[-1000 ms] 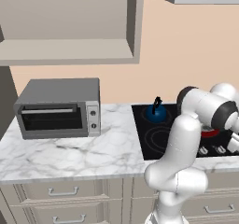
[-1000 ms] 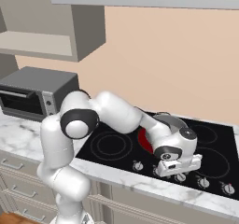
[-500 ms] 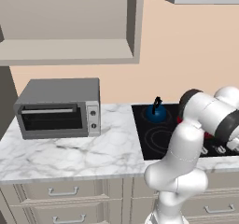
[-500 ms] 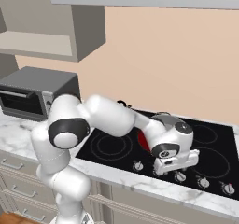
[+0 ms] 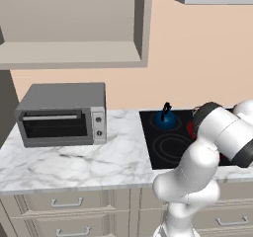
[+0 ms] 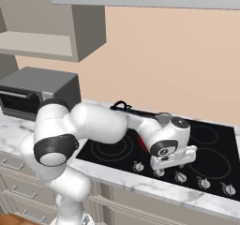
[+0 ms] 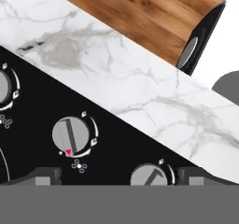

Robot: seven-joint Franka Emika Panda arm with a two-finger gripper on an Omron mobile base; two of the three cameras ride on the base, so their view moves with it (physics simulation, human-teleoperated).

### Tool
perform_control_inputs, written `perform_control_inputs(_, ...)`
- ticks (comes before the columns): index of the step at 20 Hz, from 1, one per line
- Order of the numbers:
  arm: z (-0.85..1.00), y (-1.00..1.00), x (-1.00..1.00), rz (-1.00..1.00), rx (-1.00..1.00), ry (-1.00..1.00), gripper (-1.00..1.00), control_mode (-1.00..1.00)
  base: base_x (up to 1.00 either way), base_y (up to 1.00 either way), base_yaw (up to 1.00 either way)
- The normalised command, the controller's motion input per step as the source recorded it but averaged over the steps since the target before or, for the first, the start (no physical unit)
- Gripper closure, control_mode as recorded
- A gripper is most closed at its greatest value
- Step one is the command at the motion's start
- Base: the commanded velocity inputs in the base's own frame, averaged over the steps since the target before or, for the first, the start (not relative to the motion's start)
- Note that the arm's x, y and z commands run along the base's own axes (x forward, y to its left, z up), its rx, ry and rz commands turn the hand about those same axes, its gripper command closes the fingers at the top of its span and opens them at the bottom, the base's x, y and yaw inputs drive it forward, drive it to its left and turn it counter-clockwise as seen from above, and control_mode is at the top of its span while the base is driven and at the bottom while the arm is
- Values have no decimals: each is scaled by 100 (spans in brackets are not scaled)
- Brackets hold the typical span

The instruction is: Pick the kettle from the cabinet and place it on a stove burner. Then pick the pot from the counter and place it on another stove burner. Finally, turn both burners on.

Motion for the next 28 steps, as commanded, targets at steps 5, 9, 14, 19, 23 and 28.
perform_control_inputs(5, 19, 23, -13, -6, 0, 0, -100, -100, 0, 0, 0)
perform_control_inputs(9, 11, 25, -12, -13, -1, -1, -100, -100, 0, 0, 0)
perform_control_inputs(14, 8, 30, -2, -14, -4, 0, -100, -100, 0, 0, 0)
perform_control_inputs(19, 5, 22, -3, -14, -1, 0, -100, -100, 0, 0, 0)
perform_control_inputs(23, 0, 11, -1, -15, 0, 0, -100, -100, 0, 0, 0)
perform_control_inputs(28, 0, 17, 0, -10, 0, 0, -100, -100, 0, 0, 0)
